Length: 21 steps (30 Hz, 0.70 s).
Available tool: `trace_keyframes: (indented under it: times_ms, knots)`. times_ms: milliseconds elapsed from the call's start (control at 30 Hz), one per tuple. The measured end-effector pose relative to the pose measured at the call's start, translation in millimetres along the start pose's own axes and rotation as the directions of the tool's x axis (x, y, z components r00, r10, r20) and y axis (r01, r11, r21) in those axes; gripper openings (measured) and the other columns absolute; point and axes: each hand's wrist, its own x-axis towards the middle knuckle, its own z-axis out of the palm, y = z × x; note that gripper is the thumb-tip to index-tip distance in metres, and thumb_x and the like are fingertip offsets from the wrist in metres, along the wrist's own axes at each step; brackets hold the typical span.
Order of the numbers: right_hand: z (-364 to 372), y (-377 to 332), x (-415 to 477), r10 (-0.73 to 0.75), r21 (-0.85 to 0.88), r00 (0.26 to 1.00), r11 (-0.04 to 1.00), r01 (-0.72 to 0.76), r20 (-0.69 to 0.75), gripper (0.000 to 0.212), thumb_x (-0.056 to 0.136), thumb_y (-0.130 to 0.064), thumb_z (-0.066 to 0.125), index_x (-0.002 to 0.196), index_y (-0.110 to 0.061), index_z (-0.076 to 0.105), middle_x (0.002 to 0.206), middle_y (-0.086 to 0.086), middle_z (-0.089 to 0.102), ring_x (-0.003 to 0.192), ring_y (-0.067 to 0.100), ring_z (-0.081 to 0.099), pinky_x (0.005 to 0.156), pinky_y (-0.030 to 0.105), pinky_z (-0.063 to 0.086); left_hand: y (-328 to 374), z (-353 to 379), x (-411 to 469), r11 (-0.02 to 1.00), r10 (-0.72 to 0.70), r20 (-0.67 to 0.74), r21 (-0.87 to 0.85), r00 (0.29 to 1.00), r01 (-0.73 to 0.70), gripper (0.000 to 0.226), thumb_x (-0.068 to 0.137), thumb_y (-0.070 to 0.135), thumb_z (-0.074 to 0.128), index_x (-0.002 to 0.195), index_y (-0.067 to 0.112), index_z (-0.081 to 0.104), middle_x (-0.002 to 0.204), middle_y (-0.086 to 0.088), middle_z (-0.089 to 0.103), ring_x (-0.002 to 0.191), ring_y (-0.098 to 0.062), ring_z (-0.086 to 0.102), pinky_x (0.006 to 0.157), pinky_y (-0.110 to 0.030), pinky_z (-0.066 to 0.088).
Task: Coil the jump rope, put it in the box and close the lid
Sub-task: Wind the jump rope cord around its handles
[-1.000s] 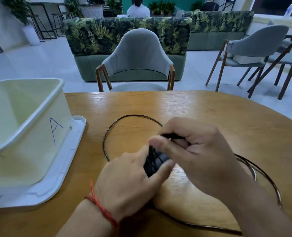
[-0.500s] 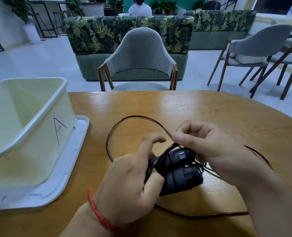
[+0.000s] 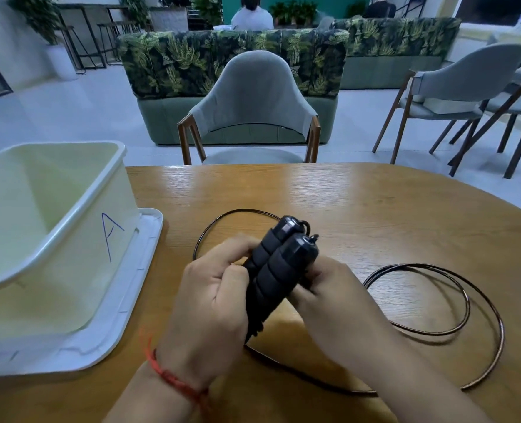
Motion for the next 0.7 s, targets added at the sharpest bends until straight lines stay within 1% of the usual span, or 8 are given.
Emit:
trace_keyframes:
  times_ms: [67,133,200,267,400,500,633,700]
  knots:
    - [2,-4,-2,0.027,-0.163,0.999,0.986,-0.022,0.027,0.029,0.101,-0.032,0.063,0.071,-0.034,0.06,0.068,-0.001,0.065,0.067,0.018,0.06,0.063,0.043,0.051,1,2,1,1.0,-0.023,0.02,-0.013,1.0,0.023,0.04,0.093,0.009,0.039,0.09,0.013,0.078,0.063,-0.009,0.062,0.053,-0.018,0.056,0.047,-0.024,0.042]
    - [1,-7,-3,0.023,-0.242,0.998,0.97,-0.009,0.058,0.032,0.103,-0.038,0.061,0.071,-0.041,0.057,0.064,-0.01,0.063,0.061,0.01,0.053,0.057,0.032,0.041,-1,1,3,0.998,-0.051,0.0,-0.043,0.999,0.051,0.04,0.093,0.009,0.038,0.09,0.012,0.078,0.061,-0.012,0.06,0.049,-0.02,0.055,0.045,-0.028,0.044]
    - [-1,-12,-4,-0.03,-0.208,0.994,0.977,0.052,0.109,0.017,0.107,-0.049,0.055,0.094,-0.051,0.065,0.066,-0.022,0.063,0.058,0.004,0.053,0.052,0.023,0.034,-2,-1,6,0.992,-0.089,-0.058,-0.096,0.994,0.084,0.042,0.092,0.01,0.037,0.087,0.015,0.079,0.058,-0.015,0.06,0.044,-0.021,0.055,0.041,-0.031,0.045]
    - [-1,-15,-7,-0.074,-0.208,0.984,0.972,0.107,0.163,0.018,0.109,-0.053,0.051,0.114,-0.043,0.064,0.065,-0.012,0.06,0.058,0.005,0.053,0.053,0.024,0.035,-2,-6,10,0.992,-0.11,-0.14,-0.073,0.984,0.101,0.043,0.091,0.012,0.037,0.086,0.018,0.078,0.057,-0.015,0.061,0.043,-0.019,0.056,0.039,-0.032,0.045]
    - [-5,-21,-14,-0.109,-0.356,0.933,0.904,0.236,0.343,0.024,0.111,-0.054,0.044,0.112,-0.035,0.058,0.076,-0.005,0.063,0.071,0.013,0.058,0.063,0.034,0.047,-11,-23,21,0.975,-0.098,-0.398,0.145,0.912,0.168,0.032,0.087,0.016,0.038,0.085,0.026,0.068,0.064,-0.008,0.063,0.05,-0.01,0.058,0.043,-0.019,0.043]
    - [-11,-28,-18,-0.214,-0.461,0.872,0.779,0.425,0.441,0.031,0.113,-0.054,0.037,0.105,-0.031,0.055,0.084,-0.008,0.064,0.075,0.015,0.058,0.071,0.044,0.051,-19,-21,21,0.882,-0.1,-0.398,0.389,0.912,0.266,0.017,0.088,0.022,0.042,0.096,0.03,0.055,0.068,0.003,0.064,0.058,-0.009,0.059,0.048,-0.03,0.042]
    - [-24,-27,-17,-0.48,-0.485,0.807,0.645,0.59,0.343,0.025,0.107,-0.052,0.049,0.086,-0.04,0.043,0.067,-0.021,0.038,0.064,0.006,0.038,0.049,0.031,0.043,-21,-18,20,0.722,-0.105,-0.348,0.618,0.931,0.312,0.01,0.093,0.023,0.051,0.095,0.031,0.055,0.068,0.002,0.063,0.062,-0.022,0.056,0.058,-0.038,0.041]
    - [-28,-23,-13,-0.548,-0.459,0.802,0.664,0.591,0.24,0.023,0.106,-0.05,0.055,0.087,-0.038,0.056,0.068,-0.022,0.045,0.062,0.004,0.043,0.048,0.031,0.044,-19,-19,17,0.697,-0.058,-0.281,0.675,0.958,0.24,0.009,0.092,0.031,0.052,0.095,0.034,0.06,0.068,0.002,0.066,0.064,-0.03,0.06,0.059,-0.038,0.048]
